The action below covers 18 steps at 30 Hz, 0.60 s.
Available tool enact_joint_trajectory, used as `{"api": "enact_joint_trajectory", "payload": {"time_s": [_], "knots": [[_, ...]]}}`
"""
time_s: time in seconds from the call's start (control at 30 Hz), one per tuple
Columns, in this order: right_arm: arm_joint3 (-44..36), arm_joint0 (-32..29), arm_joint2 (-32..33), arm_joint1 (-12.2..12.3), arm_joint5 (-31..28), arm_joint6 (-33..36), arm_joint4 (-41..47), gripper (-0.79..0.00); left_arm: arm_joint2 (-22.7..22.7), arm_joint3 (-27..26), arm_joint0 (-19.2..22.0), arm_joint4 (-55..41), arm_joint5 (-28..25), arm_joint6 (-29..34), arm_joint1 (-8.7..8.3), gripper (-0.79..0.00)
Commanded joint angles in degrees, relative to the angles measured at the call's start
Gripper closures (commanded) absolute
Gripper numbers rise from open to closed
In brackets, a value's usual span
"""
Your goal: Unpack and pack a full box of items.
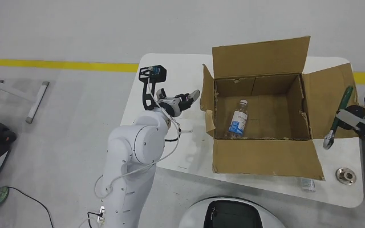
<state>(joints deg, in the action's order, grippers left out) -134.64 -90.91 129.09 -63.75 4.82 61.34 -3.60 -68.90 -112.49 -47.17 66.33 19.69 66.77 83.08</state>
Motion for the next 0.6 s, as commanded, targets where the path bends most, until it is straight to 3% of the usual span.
{"api": "enact_joint_trajectory", "payload": {"time_s": [0.0,0.37,0.57], "knots": [[0.0,3.1,-6.1,0.7,2.9,-0.6,-5.7,0.0,0.0,0.0,0.0,0.0,0.0,0.0,0.0,-0.785],[0.9,11.9,-38.7,1.9,22.9,-6.0,-40.2,0.0,0.0,0.0,0.0,0.0,0.0,0.0,0.0,-0.785],[8.1,17.7,-48.1,1.1,33.4,-7.9,-48.8,0.0,0.0,0.0,0.0,0.0,0.0,0.0,0.0,-0.785]]}}
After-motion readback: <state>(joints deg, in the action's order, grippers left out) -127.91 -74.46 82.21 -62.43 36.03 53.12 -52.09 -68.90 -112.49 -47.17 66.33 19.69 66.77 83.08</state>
